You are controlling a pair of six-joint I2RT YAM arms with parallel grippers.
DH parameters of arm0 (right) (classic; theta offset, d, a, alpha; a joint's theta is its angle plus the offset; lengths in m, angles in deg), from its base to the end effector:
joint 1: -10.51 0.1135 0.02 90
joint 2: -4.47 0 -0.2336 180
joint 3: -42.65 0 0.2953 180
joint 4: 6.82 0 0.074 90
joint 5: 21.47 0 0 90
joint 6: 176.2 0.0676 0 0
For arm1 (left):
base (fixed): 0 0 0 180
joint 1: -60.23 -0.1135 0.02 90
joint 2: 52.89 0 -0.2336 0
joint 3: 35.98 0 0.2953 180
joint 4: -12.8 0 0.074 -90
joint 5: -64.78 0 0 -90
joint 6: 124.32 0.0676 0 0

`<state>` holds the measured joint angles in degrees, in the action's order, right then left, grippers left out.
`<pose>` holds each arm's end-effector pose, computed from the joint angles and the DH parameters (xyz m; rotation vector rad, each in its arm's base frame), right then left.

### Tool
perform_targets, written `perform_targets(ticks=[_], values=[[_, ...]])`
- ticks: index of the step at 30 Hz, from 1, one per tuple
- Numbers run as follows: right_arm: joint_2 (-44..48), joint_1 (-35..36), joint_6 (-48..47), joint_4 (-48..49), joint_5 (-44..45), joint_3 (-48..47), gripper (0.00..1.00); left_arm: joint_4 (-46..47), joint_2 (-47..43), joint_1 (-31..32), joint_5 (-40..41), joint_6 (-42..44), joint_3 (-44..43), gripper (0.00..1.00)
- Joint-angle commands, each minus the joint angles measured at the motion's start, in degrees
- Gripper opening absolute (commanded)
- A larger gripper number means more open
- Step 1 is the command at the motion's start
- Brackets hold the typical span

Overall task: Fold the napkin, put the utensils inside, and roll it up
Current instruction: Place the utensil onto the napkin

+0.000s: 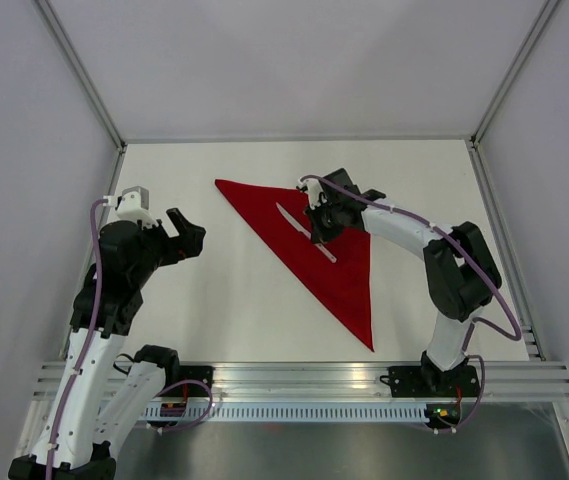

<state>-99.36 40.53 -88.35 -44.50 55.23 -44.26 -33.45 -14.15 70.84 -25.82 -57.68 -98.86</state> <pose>0.3726 0.2333 0.1404 -0.7991 2.4282 0.4854 0.2342 -0.0446 0.3272 -0.2127 1.9666 -0.3988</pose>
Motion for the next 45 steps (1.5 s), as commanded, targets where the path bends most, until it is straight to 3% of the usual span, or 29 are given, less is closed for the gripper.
perform_targets(ticks=[1, 14, 45], values=[[-1.8, 3.1, 4.3, 2.6, 3.8, -1.9, 0.00, 1.2, 0.0, -0.3, -1.4, 3.0, 0.1, 1.00], [-5.1, 9.5, 6.5, 6.9, 7.1, -0.7, 0.01, 1.2, -0.2, -0.2, -1.9, 3.0, 0.3, 1.00], [-10.2, 10.3, 8.0, 7.1, 5.0, -1.5, 0.00, 1.1, -0.1, -0.3, -2.0, 3.1, 0.3, 1.00]])
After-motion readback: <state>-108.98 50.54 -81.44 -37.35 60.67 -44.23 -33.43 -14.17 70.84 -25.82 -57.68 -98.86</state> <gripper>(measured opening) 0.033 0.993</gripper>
